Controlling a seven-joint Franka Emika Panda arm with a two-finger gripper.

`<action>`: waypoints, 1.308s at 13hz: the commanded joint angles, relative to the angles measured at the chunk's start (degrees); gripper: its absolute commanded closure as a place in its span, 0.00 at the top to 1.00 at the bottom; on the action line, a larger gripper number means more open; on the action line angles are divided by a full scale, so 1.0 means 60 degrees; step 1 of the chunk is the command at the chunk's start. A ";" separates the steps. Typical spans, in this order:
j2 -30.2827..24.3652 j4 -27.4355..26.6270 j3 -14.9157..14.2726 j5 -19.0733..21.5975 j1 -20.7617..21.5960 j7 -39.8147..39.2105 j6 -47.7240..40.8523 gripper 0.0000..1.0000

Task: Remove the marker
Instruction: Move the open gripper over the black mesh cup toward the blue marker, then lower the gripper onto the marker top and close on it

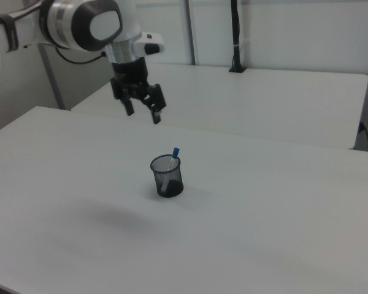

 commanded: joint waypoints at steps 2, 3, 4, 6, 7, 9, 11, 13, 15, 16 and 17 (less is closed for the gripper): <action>0.1205 0.0427 -0.0008 0.0222 0.0022 0.0221 0.1564 1.00; 0.1338 0.0441 0.0006 0.0353 -0.0007 0.0367 0.1695 1.00; 0.1412 0.0427 0.0006 0.0572 -0.0037 0.0484 0.1943 1.00; 0.1543 0.0325 -0.0008 0.1099 -0.0037 0.0617 0.2631 0.98; 0.1631 0.0266 -0.0008 0.1188 -0.0037 0.0777 0.2765 0.96; 0.1763 0.0280 -0.0008 0.1204 -0.0197 0.1508 0.2926 0.96; 0.2055 0.0309 -0.0008 0.1204 -0.0257 0.1657 0.3292 0.95; 0.2334 0.0324 -0.0008 0.1146 -0.0242 0.1658 0.3337 0.91; 0.2467 0.0324 -0.0008 0.1087 -0.0242 0.1643 0.3395 0.90; 0.2583 0.0310 -0.0008 0.1058 -0.0198 0.1657 0.3657 0.89; 0.2729 0.0310 0.0006 0.1058 -0.0169 0.1657 0.3993 0.89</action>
